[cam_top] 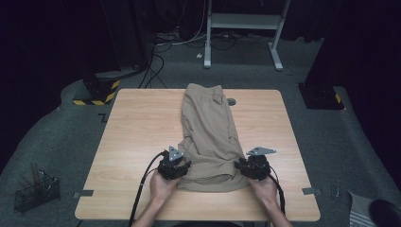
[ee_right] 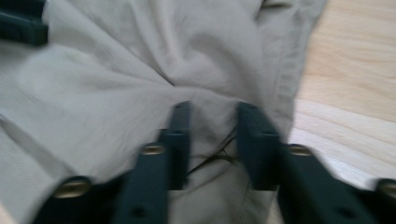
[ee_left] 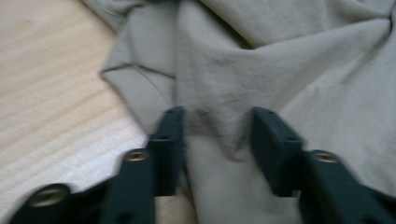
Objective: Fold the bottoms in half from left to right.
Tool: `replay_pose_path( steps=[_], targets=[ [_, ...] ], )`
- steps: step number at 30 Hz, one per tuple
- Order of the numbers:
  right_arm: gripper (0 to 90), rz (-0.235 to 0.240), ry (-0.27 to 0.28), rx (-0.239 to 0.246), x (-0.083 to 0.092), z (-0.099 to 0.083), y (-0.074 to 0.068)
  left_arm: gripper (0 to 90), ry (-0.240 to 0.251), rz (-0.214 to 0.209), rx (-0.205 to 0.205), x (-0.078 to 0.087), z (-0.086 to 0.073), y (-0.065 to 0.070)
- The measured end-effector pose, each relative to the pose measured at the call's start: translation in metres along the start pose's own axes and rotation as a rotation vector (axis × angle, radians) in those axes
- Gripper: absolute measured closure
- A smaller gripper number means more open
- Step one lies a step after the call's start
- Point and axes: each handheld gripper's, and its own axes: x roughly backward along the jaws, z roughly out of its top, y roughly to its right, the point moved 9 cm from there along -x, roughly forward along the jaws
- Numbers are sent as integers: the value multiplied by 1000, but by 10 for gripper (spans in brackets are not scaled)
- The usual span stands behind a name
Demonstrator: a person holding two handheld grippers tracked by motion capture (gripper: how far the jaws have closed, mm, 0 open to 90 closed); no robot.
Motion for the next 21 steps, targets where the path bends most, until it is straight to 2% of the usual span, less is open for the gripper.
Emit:
replay_pose_path(
  steps=[2,5,8,10,12,13,14,15,16,17,18,21],
  targets=[
    [884,-3,-12,35,-2,0,-1,656,-5,3,-13,2,-2,0],
    [896,-6,9,70,8,7,-3,741,-10,-2,-34,9,-5,2],
    [897,-5,70,86,31,20,-5,834,-3,-18,-52,20,-10,7],
    [898,-1,112,103,50,30,-7,864,-7,-49,-56,27,-14,12],
    [896,11,115,114,58,32,-10,872,-24,-62,-77,33,-18,19],
    [894,1,81,133,56,28,-12,872,-27,-68,-85,34,-19,20],
    [891,-5,53,146,52,24,-12,864,-33,-85,-81,36,-19,22],
    [853,5,15,144,45,18,-12,813,-31,-101,-69,37,-18,23],
    [792,21,-18,130,39,12,-10,752,-20,-114,-55,38,-16,24],
    [742,21,-28,110,34,9,-7,694,-8,-111,-53,39,-13,24],
    [709,14,-16,87,33,9,-3,646,7,-96,-53,39,-9,22],
    [632,0,80,30,40,24,4,525,44,-35,-32,35,8,9]
  ],
)
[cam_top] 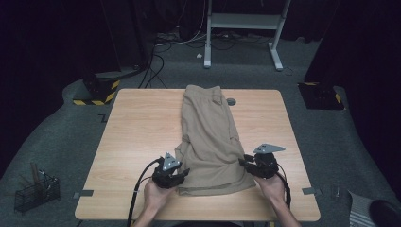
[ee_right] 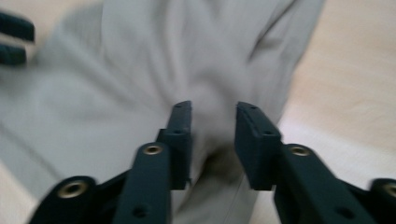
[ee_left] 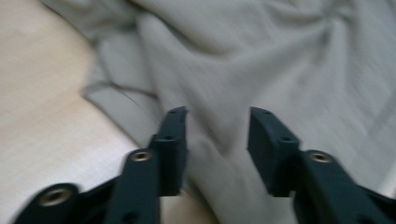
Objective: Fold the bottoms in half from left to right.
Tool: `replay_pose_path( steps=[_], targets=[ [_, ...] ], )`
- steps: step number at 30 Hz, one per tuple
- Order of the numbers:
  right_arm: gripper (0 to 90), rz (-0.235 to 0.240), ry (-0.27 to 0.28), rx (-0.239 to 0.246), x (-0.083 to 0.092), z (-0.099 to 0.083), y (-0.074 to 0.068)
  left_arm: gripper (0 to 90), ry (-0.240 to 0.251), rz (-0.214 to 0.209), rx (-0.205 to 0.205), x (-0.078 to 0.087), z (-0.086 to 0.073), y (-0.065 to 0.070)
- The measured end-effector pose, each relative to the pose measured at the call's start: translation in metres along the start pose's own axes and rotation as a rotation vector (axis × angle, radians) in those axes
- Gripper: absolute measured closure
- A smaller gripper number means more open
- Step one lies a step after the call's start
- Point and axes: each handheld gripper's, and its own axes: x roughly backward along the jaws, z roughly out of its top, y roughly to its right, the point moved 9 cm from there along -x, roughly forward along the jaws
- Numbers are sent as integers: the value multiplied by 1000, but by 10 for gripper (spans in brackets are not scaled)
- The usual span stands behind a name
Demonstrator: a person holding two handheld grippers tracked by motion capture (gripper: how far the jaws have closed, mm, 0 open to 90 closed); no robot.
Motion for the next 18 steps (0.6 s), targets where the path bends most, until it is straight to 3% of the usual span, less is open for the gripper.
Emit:
replay_pose_path(
  steps=[2,4,9,12,13,18],
  targets=[
    [615,-29,45,-17,-1,13,8,497,20,39,35,-8,12,-14],
    [600,-41,49,-39,-10,22,18,492,22,74,65,-19,19,-27],
    [592,-49,-22,-61,-52,26,30,529,-30,96,108,-45,16,-42],
    [610,-44,-74,-31,-75,22,23,592,-78,109,88,-56,7,-45],
    [639,-41,-83,-19,-80,21,22,616,-69,113,79,-56,7,-45],
    [888,-50,-146,38,-89,14,18,810,-84,106,-4,-54,6,-38]
  ],
)
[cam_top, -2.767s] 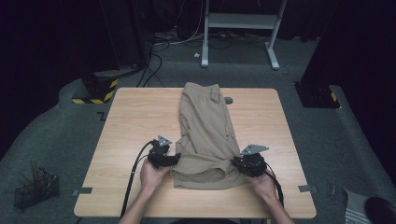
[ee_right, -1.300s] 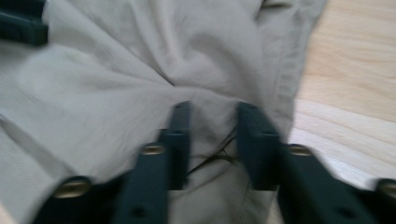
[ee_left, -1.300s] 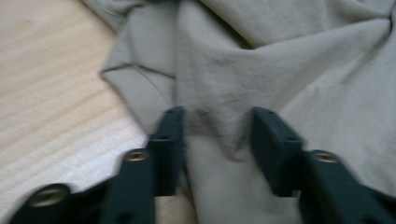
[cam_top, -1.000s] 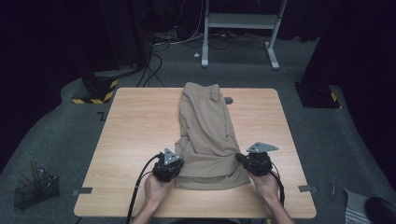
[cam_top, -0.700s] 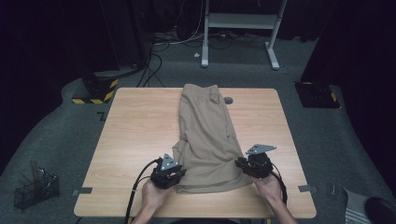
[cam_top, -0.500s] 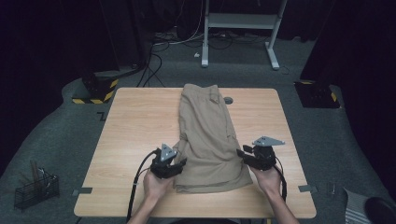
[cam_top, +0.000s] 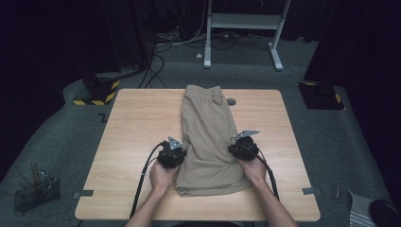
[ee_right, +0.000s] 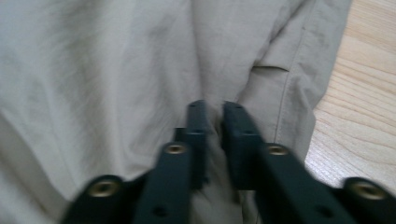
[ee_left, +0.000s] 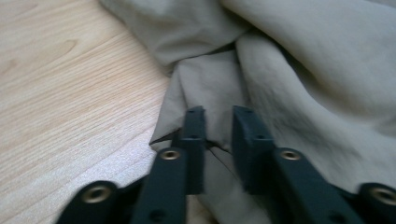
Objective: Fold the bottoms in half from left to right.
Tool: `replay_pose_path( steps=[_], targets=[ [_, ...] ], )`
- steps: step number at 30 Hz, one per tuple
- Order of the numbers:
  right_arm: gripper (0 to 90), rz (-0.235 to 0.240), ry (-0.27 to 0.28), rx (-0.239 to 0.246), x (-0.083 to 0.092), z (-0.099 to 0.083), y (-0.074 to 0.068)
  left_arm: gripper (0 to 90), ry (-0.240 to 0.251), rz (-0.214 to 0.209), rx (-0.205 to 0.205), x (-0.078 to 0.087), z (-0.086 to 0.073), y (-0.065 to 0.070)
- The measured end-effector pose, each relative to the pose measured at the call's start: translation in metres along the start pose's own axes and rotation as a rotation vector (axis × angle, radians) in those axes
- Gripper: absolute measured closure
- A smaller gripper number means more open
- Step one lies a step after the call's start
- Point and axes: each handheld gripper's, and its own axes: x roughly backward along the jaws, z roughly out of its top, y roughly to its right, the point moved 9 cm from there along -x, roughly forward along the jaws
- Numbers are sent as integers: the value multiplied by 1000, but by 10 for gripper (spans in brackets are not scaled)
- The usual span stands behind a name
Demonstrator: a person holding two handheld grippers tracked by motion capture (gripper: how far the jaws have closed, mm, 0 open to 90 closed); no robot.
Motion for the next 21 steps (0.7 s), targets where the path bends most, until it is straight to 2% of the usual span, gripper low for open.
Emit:
replay_pose_path(
  steps=[2,4,7,9,10,11,13,14,16,18,19,20,21],
  targets=[
    [900,-18,7,6,6,0,5,873,-8,6,-25,2,-1,1],
    [900,-60,34,9,15,2,13,882,-20,12,-40,5,-4,0],
    [900,-97,68,-17,29,4,26,884,-33,22,-53,13,-11,-3],
    [894,-87,56,-28,29,2,29,884,-38,21,-43,19,-17,-7],
    [873,-65,41,-35,26,0,28,880,-35,16,-30,22,-19,-8],
    [804,-55,37,-34,25,-1,26,864,-28,20,-21,25,-20,-10],
    [680,-52,56,-41,26,0,22,766,2,6,13,28,-19,-10],
    [634,-41,66,-51,27,1,19,681,17,-8,31,28,-17,-9],
    [572,-31,60,-52,30,-1,14,572,18,-16,39,25,-12,-6],
    [604,-35,34,-50,30,-6,12,542,13,-11,27,20,-10,-4],
    [661,-37,24,-43,29,-8,12,542,-1,-7,20,14,-12,-2],
    [740,-29,-2,-40,27,-13,13,549,8,-11,20,12,-13,-2],
    [815,-42,-12,-24,26,-17,16,561,15,-19,35,11,-13,-3]
  ],
)
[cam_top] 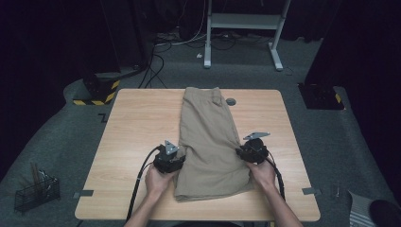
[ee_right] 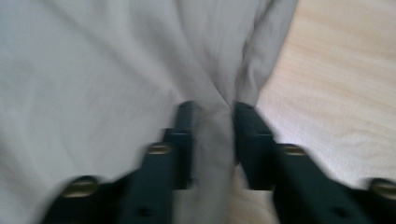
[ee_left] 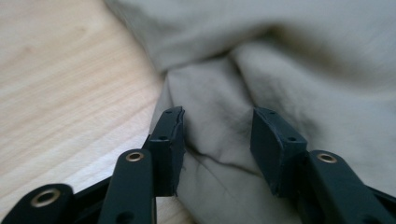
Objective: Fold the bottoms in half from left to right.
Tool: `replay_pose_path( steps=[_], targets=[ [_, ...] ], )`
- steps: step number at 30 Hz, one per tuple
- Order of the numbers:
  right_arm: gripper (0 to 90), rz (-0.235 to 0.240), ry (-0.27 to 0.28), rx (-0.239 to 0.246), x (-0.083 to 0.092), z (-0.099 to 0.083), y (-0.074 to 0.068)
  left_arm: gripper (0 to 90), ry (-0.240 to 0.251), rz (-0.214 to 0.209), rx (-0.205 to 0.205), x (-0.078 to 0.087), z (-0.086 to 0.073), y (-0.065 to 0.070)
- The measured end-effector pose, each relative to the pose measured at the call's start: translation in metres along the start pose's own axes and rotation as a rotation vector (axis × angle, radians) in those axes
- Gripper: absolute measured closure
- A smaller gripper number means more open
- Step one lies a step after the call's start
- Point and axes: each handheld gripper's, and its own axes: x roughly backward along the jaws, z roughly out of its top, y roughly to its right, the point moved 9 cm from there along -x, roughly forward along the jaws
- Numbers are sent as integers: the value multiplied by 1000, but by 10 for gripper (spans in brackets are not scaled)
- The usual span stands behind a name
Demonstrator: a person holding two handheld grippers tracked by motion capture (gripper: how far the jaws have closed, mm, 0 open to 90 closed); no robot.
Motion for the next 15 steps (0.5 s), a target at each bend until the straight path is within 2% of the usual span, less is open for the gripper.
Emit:
replay_pose_path(
  steps=[1,2,4,7,9,11,14,15],
  targets=[
    [869,-28,1,14,0,-3,5,588,-8,-1,12,1,-1,-2],
    [881,-38,7,9,0,-5,11,631,-17,1,11,2,-1,-3],
    [874,-35,6,-29,3,-9,19,636,-37,3,9,6,-4,-7],
    [711,-37,25,-23,10,-11,20,574,-42,21,38,9,-7,-14],
    [627,-33,56,-20,16,-8,18,519,-10,3,79,12,-5,-14],
    [583,-20,81,-25,20,-5,14,467,44,-17,97,15,4,-10],
    [551,13,83,-12,24,-7,2,416,82,-47,85,17,17,1],
    [542,16,86,-8,25,-8,-2,407,78,-52,65,15,20,6]
  ],
)
